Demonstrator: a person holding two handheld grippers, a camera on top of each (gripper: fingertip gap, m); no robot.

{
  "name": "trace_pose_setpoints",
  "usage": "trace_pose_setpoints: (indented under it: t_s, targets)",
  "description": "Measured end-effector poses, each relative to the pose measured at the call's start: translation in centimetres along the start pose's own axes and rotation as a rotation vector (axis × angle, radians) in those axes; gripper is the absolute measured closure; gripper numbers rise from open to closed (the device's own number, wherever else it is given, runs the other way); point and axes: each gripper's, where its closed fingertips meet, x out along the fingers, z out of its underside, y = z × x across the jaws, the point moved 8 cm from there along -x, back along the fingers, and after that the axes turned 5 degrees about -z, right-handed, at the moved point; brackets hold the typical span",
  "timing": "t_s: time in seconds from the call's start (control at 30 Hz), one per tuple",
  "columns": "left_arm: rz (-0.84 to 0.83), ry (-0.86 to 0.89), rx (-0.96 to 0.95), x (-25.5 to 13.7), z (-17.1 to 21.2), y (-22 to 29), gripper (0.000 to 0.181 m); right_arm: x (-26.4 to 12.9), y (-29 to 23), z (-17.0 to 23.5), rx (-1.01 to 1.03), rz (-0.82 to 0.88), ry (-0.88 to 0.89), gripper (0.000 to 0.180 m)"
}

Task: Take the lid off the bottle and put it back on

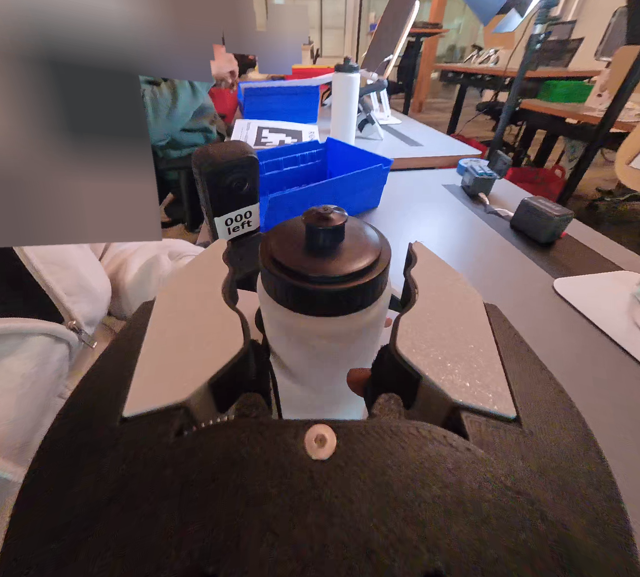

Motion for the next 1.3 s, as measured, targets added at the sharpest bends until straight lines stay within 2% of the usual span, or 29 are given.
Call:
trace_pose_setpoints:
  t_s: [0.07, 0.17, 0.43, 0.57, 0.67, 0.77, 0.87, 0.93, 1.1, 1.3]
  targets:
    - [-0.002, 0.001, 0.0, 0.0, 0.0, 0.0, 0.081, 1.1, 0.1, -0.1, -0.019, -0.021, -0.06, 0.091]
    - [-0.009, -0.001, 0.003, 0.0, 0.0, 0.0, 0.081, 1.2, -0.2, -0.1, -0.054, 0.037, -0.087, 0.095]
    - [-0.007, -0.004, 0.005, -0.1, 0.0, 0.1, 0.081, -2.2, -2.6, 0.8, -0.01, 0.157, 0.029, 0.105]
    - [-0.008, -0.006, 0.002, 0.0, 0.0, 0.0, 0.081, -3.4, -2.8, 0.7, -0.035, 0.143, 0.045, 0.124]
    - [0.0, -0.007, 0.0, 0.0, 0.0, 0.0, 0.081, -3.1, -1.3, 0.0, -0.007, 0.133, 0.085, 0.1]
    - [0.001, -0.006, 0.0, 0.0, 0.0, 0.0, 0.081, -1.3, -0.2, 0.0, -0.028, 0.059, 0.001, 0.086]
    - [0.003, -0.007, -0.001, 0.0, 0.0, 0.0, 0.081, 0.5, 0.4, -0.1, -0.055, 0.0, -0.068, 0.085]
    - [-0.004, -0.009, 0.001, 0.1, 0.0, 0.0, 0.081, 1.1, 0.3, -0.2, -0.059, -0.016, -0.095, 0.098]
    - [-0.036, -0.028, 0.004, 0.3, 0.0, 0.1, 0.081, 0.9, -0.3, 0.0, -0.034, 0.161, -0.079, 0.102]
    - [-0.048, -0.032, -0.015, 0.3, 0.0, 0.1, 0.082, 1.5, -1.8, 0.1, 0.019, 0.495, -0.069, 0.102]
